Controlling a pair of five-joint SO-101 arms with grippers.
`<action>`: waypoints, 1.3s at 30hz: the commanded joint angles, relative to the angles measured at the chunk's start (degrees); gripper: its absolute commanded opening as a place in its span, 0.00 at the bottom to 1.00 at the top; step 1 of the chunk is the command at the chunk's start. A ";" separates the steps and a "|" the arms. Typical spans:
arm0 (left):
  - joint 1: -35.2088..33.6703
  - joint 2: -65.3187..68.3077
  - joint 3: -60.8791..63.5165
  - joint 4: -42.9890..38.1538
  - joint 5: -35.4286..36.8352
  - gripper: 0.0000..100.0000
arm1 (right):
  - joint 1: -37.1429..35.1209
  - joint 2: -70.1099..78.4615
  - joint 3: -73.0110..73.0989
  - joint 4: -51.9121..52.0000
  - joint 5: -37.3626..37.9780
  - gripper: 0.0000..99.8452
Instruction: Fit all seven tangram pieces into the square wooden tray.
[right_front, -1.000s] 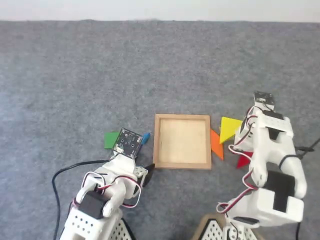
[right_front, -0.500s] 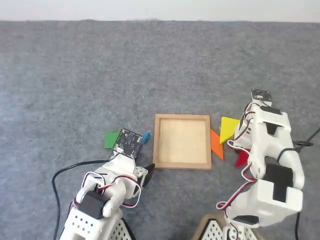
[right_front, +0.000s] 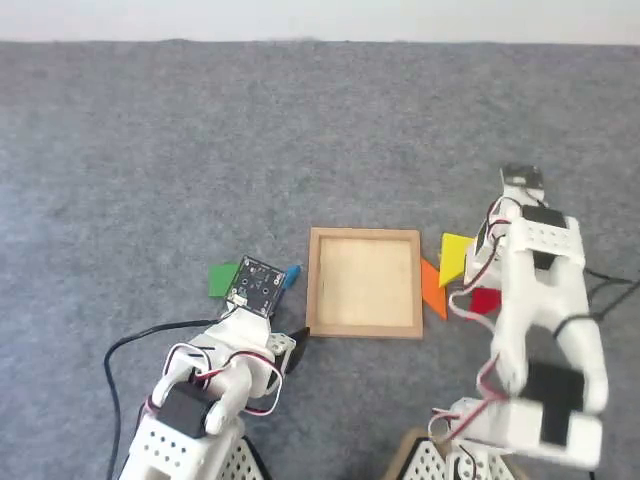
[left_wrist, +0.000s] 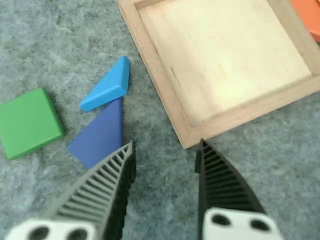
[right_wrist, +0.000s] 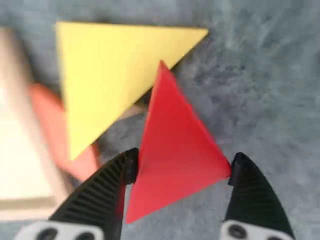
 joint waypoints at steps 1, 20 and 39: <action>0.18 -1.05 -0.48 0.35 -0.18 0.20 | -7.52 -15.16 -1.67 5.23 0.26 0.19; 0.18 -1.05 -0.48 0.35 -0.18 0.20 | -36.26 7.78 -21.80 3.47 -5.45 0.19; 0.18 -1.05 -0.48 0.35 -0.18 0.20 | 0.13 0.75 -10.46 -4.88 8.35 0.20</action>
